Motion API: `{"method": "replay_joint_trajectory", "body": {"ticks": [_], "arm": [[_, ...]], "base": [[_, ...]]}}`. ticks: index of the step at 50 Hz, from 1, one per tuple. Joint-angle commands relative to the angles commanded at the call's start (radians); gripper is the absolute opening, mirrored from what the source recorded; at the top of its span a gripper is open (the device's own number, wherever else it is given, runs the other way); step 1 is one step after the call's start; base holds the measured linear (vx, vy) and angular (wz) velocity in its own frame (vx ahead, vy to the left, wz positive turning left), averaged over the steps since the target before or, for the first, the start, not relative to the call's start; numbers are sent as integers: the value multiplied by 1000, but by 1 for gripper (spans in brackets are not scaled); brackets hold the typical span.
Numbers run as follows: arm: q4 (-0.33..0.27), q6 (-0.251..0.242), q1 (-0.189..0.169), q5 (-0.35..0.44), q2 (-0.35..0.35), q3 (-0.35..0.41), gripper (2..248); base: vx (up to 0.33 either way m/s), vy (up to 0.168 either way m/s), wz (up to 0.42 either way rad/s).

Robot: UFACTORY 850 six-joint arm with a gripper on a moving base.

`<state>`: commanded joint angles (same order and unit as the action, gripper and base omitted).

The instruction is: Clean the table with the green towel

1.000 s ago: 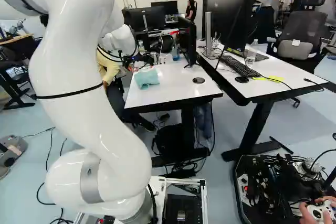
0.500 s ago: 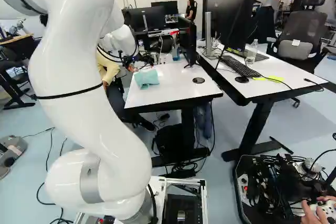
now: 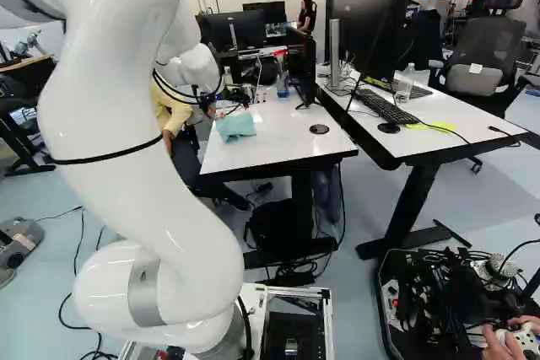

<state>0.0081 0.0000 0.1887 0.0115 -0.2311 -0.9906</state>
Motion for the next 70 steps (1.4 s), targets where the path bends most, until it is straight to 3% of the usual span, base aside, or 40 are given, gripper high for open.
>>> {"method": "replay_joint_trajectory", "body": {"ticks": [31, 70], "arm": [[-2, 0, -41, 189, 112, 198, 247], [-5, 0, -119, 542, 321, 569, 247]], "base": [[0, 0, 0], [0, 0, 0]]}}
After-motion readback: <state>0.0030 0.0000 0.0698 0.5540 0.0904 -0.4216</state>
